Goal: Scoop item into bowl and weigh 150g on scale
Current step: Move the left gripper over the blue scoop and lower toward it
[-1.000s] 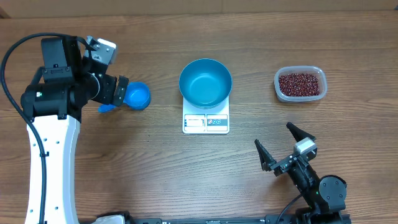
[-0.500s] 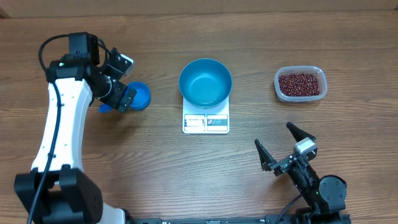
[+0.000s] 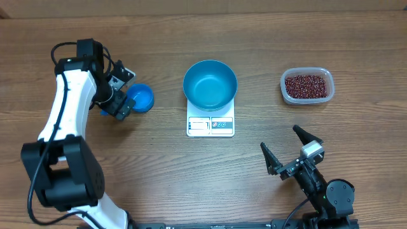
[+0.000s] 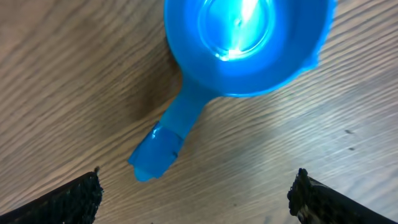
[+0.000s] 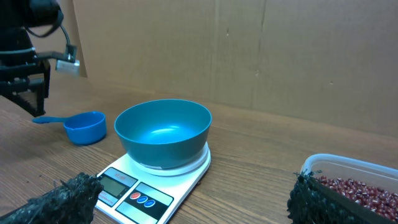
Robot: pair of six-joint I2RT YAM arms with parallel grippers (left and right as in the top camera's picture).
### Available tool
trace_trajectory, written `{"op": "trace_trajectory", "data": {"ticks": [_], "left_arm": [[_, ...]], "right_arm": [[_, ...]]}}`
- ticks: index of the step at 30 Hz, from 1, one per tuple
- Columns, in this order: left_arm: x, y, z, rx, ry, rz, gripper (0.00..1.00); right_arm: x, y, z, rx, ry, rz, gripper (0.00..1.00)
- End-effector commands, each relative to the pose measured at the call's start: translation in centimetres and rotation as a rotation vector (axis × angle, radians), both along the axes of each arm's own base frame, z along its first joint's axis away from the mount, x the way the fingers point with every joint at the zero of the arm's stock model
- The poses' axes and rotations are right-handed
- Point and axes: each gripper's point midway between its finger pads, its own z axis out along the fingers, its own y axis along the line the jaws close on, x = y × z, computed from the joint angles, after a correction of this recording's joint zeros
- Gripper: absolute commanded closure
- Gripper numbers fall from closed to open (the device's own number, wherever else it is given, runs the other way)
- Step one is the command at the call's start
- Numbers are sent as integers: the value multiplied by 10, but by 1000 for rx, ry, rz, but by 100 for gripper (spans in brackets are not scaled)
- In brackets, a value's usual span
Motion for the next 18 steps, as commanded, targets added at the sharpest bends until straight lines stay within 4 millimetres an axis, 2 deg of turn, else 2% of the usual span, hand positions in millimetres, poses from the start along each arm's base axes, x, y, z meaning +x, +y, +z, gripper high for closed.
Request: {"op": "trace_trajectory", "data": {"ticks": [1, 6, 10, 14, 18], "left_arm": [[5, 4, -17, -2, 37, -26, 0], [7, 4, -26, -5, 49, -46, 0], [18, 8, -34, 15, 25, -44, 0], [33, 11, -34, 39, -32, -55, 0], [34, 10, -34, 34, -35, -68, 1]], "right_arm": [[1, -3, -1, 4, -3, -15, 0], [1, -3, -1, 4, -3, -15, 0], [1, -3, -1, 4, -3, -15, 0], [1, -3, -1, 4, -3, -15, 0], [1, -3, -2, 4, -3, -15, 0]]}}
